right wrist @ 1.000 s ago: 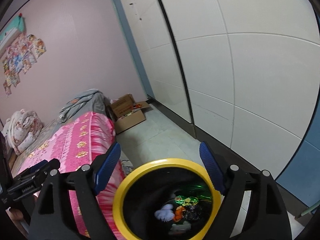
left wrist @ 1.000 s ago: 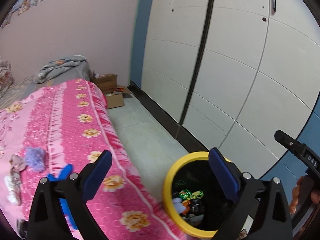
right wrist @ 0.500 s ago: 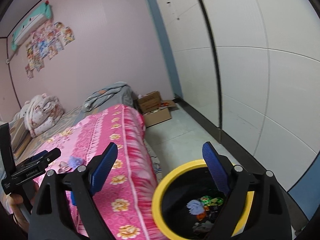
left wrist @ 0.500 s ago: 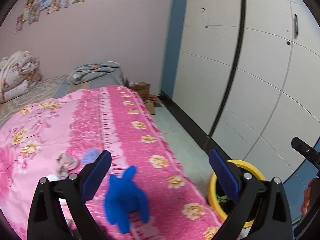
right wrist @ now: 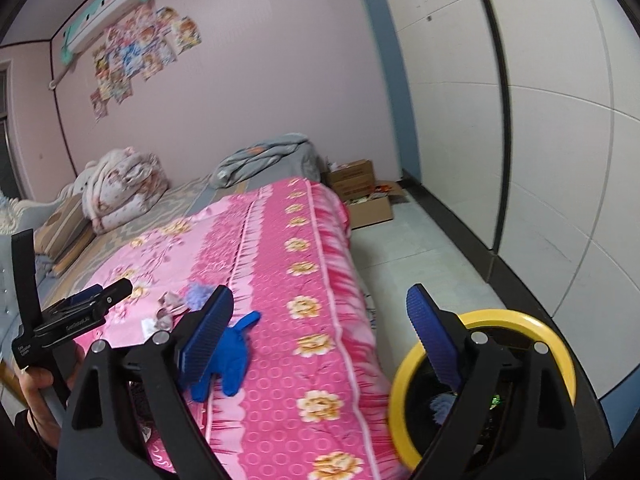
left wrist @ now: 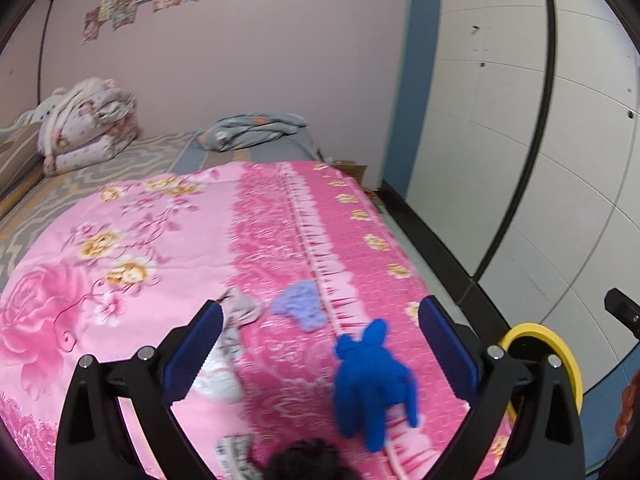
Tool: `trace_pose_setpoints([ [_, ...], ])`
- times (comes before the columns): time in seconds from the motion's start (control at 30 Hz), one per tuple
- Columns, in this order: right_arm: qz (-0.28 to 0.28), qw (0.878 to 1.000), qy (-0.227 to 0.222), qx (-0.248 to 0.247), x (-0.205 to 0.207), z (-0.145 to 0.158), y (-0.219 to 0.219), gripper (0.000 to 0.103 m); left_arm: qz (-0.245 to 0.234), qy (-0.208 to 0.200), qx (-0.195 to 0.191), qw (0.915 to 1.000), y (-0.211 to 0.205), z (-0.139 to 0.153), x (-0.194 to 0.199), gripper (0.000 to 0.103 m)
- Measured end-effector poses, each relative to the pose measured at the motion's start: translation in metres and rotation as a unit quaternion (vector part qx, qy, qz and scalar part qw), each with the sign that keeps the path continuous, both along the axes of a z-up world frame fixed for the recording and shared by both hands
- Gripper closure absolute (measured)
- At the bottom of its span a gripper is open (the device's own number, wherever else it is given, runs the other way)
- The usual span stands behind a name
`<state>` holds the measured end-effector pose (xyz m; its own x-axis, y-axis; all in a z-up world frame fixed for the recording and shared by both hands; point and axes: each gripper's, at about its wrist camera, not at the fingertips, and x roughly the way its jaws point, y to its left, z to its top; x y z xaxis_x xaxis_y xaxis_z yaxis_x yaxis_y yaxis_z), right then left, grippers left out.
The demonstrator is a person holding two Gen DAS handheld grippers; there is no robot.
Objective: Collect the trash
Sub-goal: 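Move both open tools back over the bed toward the blue glove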
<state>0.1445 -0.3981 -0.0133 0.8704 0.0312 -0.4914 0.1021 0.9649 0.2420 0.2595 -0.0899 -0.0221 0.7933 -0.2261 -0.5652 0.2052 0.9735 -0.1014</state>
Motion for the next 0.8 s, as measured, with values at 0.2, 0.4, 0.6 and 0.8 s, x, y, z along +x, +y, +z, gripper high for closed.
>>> trace_pose_setpoints([
  [0.2,0.031,0.999,0.022,-0.005,0.022,-0.016,0.032,0.018,0.038,0.019,-0.012,0.999,0.041,-0.016,0.011,0.009],
  [0.4,0.061,0.997,0.046,-0.011,0.046,-0.036,0.062,0.018,0.067,0.036,-0.014,0.997,0.074,-0.035,0.021,0.009],
  [0.6,0.078,0.994,0.071,-0.027,0.069,-0.056,0.089,0.018,0.088,0.055,-0.009,0.9946,0.095,-0.055,0.033,0.009],
  [0.8,0.096,0.99,0.1,-0.037,0.089,-0.08,0.109,0.018,0.094,0.074,0.01,0.9928,0.102,-0.078,0.045,0.009],
])
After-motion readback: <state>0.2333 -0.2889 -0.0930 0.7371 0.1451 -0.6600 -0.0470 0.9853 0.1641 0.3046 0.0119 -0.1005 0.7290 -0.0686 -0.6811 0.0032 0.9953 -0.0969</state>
